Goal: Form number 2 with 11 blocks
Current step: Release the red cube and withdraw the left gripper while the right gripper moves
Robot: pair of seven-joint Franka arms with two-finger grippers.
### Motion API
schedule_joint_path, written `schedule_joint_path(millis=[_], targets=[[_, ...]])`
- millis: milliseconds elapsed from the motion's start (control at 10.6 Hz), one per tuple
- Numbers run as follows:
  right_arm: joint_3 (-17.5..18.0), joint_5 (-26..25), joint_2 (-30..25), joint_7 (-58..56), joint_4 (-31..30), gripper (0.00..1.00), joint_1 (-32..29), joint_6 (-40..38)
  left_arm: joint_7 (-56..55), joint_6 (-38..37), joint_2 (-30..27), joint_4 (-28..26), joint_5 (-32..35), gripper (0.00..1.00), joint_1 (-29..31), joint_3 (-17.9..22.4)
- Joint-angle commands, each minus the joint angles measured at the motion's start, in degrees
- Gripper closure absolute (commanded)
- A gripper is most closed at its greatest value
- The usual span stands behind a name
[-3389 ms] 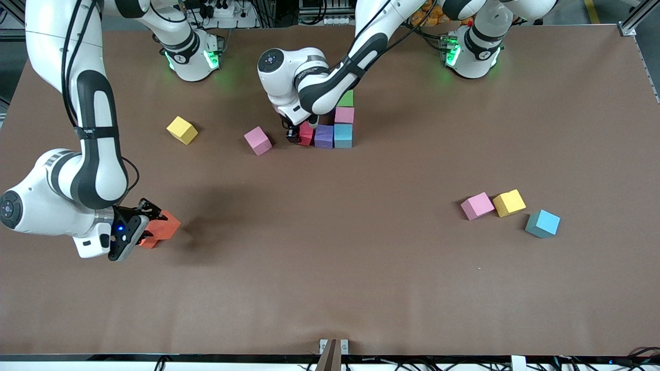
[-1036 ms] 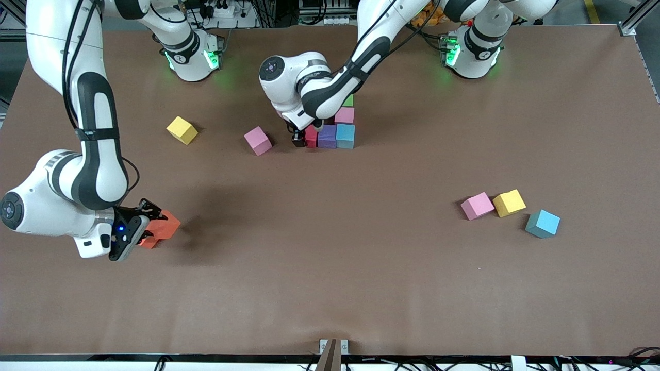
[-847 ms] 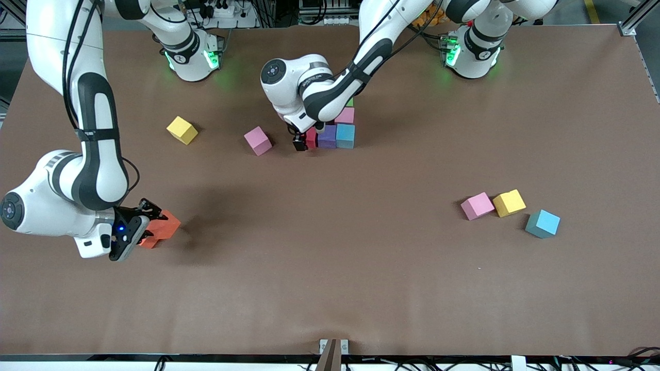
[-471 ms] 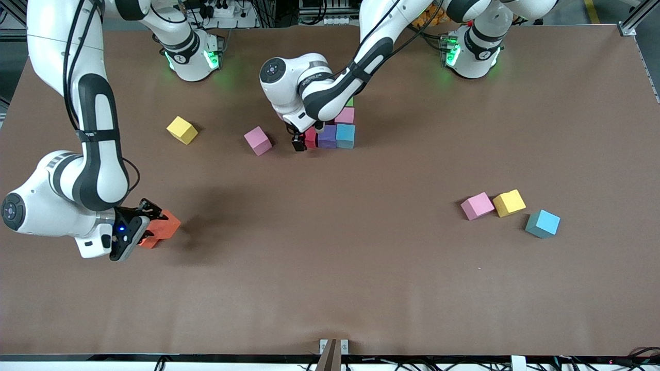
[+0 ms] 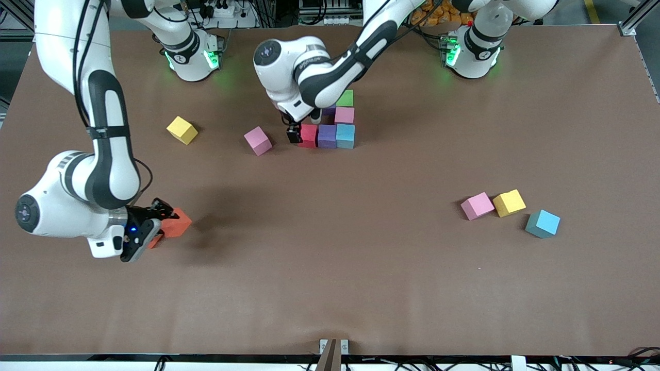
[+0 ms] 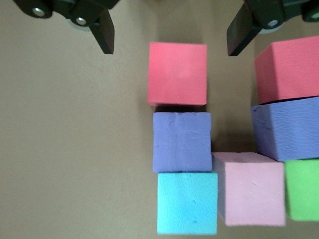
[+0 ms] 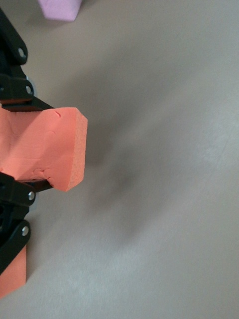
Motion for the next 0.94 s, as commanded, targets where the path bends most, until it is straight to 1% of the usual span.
schedule_joint_path(millis=[0,188,471,565,753,847], targets=[[0.0,-0.6,-2.7,11.4,-0.6,0.87,2.8,-2.8,3.7,-4.7,-4.3,-0.9,-0.7,0.00,1.8,-0.1],[-0.2,-0.8,-3.9,19.4,-1.0,0.87,6.0,-3.2,10.5,-6.7,-7.2,-1.0,-1.7,0.00,5.3,-0.1],[-0.3,-1.2,-5.0,29.1,-2.0,0.87,9.6,-3.2,26.2,-10.5,-10.9,-0.9,-4.9,0.00,13.9,-0.1],[-0.3,-1.2,-5.7,32.6,-2.8,0.87,11.4,-2.7,30.7,-10.7,-11.4,-0.7,-4.9,0.00,16.4,-0.2],[-1.3,-1.4,-6.2,42.4,-2.8,0.87,16.7,-2.1,44.6,-11.0,-13.1,-0.6,-4.8,0.00,21.0,0.3],[-1.8,-1.6,-6.2,45.6,-3.4,0.87,19.0,-0.6,52.0,-11.3,-14.7,-0.7,-4.9,0.00,24.5,0.3]])
